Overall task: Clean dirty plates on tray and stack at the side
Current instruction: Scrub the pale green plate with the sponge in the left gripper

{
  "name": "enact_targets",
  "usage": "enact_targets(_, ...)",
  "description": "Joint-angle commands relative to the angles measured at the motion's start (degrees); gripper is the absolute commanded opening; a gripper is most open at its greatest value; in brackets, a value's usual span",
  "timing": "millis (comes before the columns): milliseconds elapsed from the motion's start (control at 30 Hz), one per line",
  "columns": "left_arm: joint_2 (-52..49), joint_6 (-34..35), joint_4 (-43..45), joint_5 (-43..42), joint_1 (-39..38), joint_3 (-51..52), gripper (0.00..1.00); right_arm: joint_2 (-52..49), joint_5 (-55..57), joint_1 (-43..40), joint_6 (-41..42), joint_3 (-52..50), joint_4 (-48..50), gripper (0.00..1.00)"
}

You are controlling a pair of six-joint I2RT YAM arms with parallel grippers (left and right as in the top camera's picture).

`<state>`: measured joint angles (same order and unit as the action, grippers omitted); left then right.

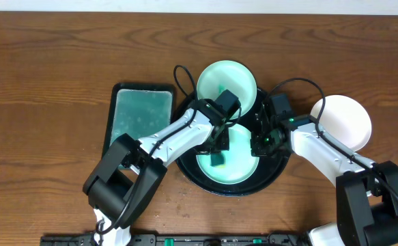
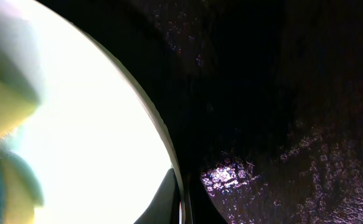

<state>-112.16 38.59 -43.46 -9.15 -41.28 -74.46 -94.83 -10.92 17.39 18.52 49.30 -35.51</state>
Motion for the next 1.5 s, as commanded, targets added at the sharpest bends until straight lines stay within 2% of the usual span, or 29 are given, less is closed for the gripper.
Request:
enact_targets(0, -3.76, -1.49, -3.54, 17.2, 1.36, 3.17, 0.07, -0.46, 2.97, 0.7, 1.4, 0.17, -0.48, 0.01)
enact_targets(67, -3.76, -2.03, -4.5, 19.28, 1.4, 3.17, 0.07, -0.46, 2.97, 0.7, 1.4, 0.17, -0.74, 0.01)
enact_targets(167, -3.76, -2.97, -4.26, 16.72, 1.4, 3.04, 0.07, -0.46, 2.97, 0.7, 1.38, 0.17, -0.94, 0.01)
enact_targets(300, -3.76, -2.97, 0.13, 2.27, 1.38, 2.97, 0.07, -0.46, 2.97, 0.7, 1.38, 0.17, -1.16, 0.01)
enact_targets(467, -3.91, -2.84, 10.25, -18.18, -0.04, 2.97, 0.07, -0.46, 2.97, 0.7, 1.38, 0.17, -1.22, 0.01)
enact_targets(567, -3.91, -1.33, 13.86, -21.94, -1.42, 2.97, 0.07, -0.46, 2.97, 0.7, 1.38, 0.17, -1.31, 0.01)
enact_targets(667, -4.15, -1.14, 12.72, -19.12, -1.9, 2.97, 0.07, -0.46, 2.97, 0.7, 1.38, 0.17, -1.4, 0.01)
enact_targets(933, -6.54, 1.27, 2.62, -4.92, -1.4, 3.13, 0.07, -0.46, 2.97, 0.7, 1.38, 0.17, -1.38, 0.01)
enact_targets(1133, -6.91, 1.75, -1.55, 5.84, -0.96, 2.51, 0.07, -0.46, 2.97, 0.7, 1.38, 0.17, -1.4, 0.01)
enact_targets(1367, -6.91, 2.69, -11.04, 23.39, 0.46, -0.76, 0.07, -0.46, 2.97, 0.7, 1.38, 0.17, -2.03, 0.01)
enact_targets(1467, -6.91, 2.67, -12.87, 27.61, 1.51, -0.9, 0.07, -0.46, 2.97, 0.7, 1.38, 0.17, -2.01, 0.01)
